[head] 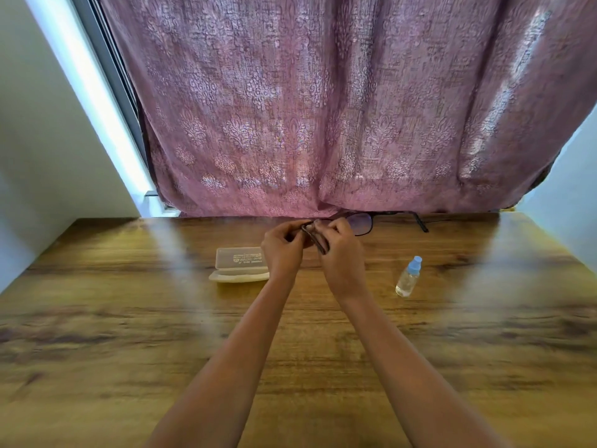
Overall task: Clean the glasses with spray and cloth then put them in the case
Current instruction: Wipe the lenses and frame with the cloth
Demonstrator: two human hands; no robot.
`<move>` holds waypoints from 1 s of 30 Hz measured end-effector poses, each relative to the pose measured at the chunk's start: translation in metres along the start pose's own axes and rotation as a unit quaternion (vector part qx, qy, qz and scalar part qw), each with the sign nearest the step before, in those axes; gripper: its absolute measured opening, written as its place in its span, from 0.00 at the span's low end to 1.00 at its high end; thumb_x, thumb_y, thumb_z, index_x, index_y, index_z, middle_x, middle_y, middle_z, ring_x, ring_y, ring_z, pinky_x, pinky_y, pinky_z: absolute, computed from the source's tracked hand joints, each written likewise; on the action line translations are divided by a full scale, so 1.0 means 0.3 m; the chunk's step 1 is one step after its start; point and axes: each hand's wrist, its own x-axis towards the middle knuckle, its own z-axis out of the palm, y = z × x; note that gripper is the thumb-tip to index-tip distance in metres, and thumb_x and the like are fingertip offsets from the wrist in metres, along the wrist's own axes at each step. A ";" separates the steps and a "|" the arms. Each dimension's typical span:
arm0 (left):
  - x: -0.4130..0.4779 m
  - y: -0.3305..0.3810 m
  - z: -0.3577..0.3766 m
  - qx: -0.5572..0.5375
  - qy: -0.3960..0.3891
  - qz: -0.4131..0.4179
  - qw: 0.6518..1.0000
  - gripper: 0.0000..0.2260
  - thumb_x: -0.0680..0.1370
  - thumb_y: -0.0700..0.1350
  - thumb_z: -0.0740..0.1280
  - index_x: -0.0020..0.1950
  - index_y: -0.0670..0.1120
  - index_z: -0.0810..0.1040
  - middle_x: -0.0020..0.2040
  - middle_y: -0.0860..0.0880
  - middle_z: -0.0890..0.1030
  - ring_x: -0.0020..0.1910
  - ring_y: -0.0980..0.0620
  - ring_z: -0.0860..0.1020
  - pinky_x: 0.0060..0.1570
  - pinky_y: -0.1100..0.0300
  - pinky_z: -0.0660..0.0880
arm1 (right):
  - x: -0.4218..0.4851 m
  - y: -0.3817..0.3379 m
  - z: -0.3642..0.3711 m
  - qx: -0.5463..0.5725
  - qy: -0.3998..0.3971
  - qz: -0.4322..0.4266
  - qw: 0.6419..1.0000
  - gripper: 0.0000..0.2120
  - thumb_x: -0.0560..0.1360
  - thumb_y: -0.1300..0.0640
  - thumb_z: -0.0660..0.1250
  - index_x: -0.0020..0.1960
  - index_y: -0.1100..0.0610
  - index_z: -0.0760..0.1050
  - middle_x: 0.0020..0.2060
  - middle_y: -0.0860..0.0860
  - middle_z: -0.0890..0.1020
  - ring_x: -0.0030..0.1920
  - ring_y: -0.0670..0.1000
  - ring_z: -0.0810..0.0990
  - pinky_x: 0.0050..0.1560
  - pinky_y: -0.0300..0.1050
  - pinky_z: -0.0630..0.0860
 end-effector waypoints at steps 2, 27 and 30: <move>0.001 0.004 -0.004 -0.007 0.002 0.005 1.000 0.04 0.73 0.34 0.69 0.45 0.41 0.82 0.37 0.44 0.82 0.28 0.60 0.79 0.32 0.68 0.77 | 0.011 0.021 -0.014 -0.013 0.018 0.024 0.999 0.12 0.76 0.64 0.62 0.58 0.65 0.76 0.47 0.56 0.77 0.43 0.53 0.78 0.41 0.39 0.70; -0.001 0.008 -0.016 0.023 -0.004 0.022 0.999 0.04 0.73 0.36 0.69 0.45 0.43 0.82 0.35 0.47 0.82 0.31 0.58 0.81 0.38 0.61 0.80 | 0.008 0.012 -0.018 0.007 0.052 0.055 0.997 0.11 0.75 0.65 0.63 0.56 0.66 0.77 0.48 0.58 0.78 0.44 0.55 0.80 0.46 0.50 0.77; 0.002 0.012 -0.017 0.020 -0.007 0.035 0.999 0.05 0.73 0.35 0.70 0.43 0.44 0.82 0.35 0.45 0.83 0.29 0.60 0.80 0.35 0.64 0.78 | 0.001 -0.006 -0.007 0.009 0.027 0.019 0.999 0.10 0.74 0.65 0.66 0.54 0.66 0.78 0.45 0.57 0.78 0.41 0.54 0.79 0.42 0.47 0.76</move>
